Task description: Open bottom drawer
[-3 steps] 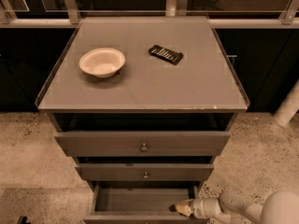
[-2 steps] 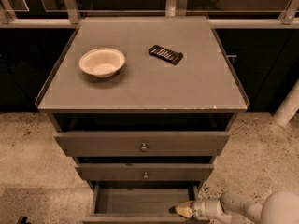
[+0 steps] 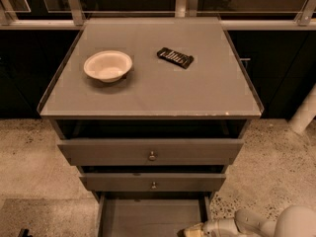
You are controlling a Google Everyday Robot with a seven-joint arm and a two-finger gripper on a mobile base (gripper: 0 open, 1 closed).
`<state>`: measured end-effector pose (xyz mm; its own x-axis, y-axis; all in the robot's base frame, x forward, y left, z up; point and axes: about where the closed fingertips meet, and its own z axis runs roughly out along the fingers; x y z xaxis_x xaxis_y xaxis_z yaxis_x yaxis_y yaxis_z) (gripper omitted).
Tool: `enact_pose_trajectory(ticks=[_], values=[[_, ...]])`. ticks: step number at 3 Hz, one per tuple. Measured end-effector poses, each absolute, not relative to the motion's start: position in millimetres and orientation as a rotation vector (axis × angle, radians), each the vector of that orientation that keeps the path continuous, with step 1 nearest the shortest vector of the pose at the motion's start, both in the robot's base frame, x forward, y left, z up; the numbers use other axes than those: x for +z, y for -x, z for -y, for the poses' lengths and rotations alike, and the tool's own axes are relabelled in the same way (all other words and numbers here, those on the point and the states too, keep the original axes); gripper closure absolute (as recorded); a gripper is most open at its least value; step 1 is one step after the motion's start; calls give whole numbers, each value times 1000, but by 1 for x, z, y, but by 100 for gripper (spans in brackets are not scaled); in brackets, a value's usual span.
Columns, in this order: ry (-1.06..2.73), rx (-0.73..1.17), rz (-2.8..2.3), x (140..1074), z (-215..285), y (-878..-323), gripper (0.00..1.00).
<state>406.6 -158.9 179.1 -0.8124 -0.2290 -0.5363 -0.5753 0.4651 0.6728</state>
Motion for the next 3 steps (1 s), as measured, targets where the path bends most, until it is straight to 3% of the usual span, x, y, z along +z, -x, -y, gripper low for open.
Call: enact_pose_trajectory(ticks=[2,3], values=[[632,1367,-2316,182,157,-385,100],[629,1242,-2214,211,164,-417,100]])
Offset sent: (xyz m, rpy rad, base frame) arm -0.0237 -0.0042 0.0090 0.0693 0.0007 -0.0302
